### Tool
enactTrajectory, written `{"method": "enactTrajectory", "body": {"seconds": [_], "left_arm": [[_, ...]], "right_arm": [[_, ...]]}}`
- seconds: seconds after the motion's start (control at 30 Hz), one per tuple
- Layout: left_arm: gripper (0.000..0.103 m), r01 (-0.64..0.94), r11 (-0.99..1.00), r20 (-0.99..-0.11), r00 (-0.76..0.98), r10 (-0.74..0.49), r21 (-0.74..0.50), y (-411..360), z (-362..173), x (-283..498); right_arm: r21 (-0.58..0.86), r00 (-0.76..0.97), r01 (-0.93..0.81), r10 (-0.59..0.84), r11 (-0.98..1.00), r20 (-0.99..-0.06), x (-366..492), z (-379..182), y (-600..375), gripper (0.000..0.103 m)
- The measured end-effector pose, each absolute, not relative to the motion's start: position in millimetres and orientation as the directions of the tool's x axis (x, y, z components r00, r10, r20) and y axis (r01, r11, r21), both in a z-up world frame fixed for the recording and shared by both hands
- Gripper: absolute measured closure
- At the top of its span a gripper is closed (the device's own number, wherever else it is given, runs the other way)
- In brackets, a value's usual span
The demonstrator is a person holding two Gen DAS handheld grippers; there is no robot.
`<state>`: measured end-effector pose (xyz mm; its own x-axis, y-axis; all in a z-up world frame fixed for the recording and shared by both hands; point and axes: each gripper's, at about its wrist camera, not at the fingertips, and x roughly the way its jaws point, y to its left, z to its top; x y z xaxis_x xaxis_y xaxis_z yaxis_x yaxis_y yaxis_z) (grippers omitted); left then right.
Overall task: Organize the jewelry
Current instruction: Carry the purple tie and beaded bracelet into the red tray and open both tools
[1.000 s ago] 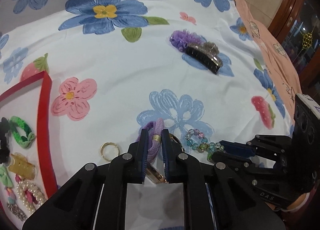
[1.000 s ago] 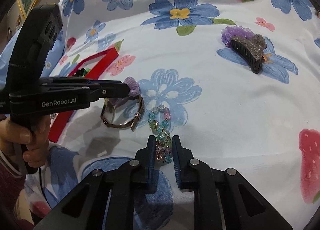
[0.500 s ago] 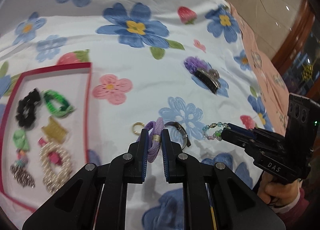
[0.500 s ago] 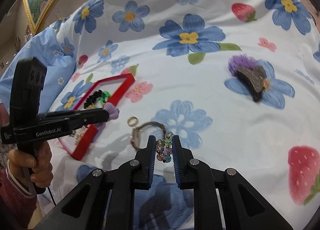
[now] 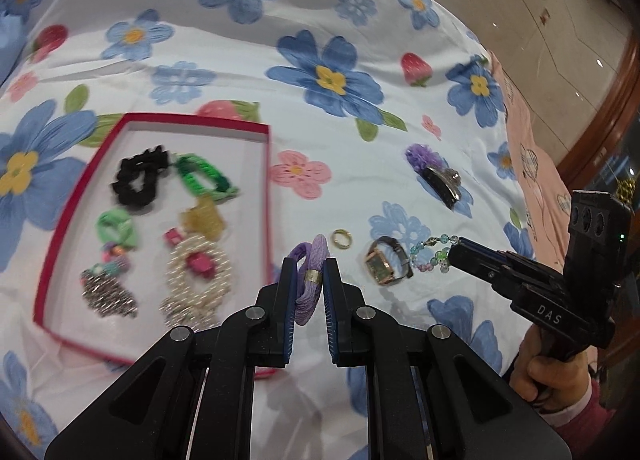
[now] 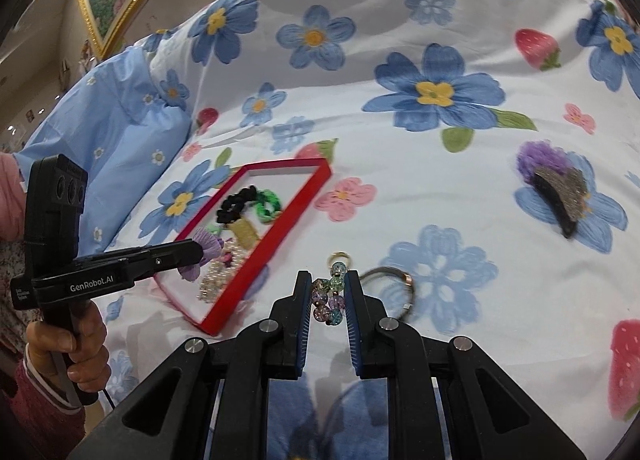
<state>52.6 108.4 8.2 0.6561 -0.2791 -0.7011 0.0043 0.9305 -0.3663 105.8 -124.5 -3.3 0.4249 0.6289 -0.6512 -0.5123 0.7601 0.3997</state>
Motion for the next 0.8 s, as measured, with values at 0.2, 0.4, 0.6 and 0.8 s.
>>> {"method": "enactTrajectory", "body": {"seconds": [0.2,0.4,0.6,0.8], "left_arm": [[0.092,-0.056,0.924,-0.7,0.67,-0.246,-0.379,137,6,34],[0.092,-0.107,0.917,-0.703,0.678,-0.216,-0.384,160,2,20],[0.092,-0.149,0.909,-0.705,0.684,-0.189,-0.389,179,-2,10],[0.092,-0.183,0.899,-0.709,0.684,-0.174,-0.398,194,-8,5]], "right_arm": [[0.412,0.389,-0.55,0.659,0.727,-0.643,102,-1,-100,0.087],[0.416,0.356,-0.585,0.681,0.697,-0.64,98,0,-75,0.087],[0.42,0.324,-0.611,0.696,0.671,-0.641,96,-2,-53,0.087],[0.428,0.293,-0.635,0.713,0.643,-0.637,95,-4,-31,0.087]]}}
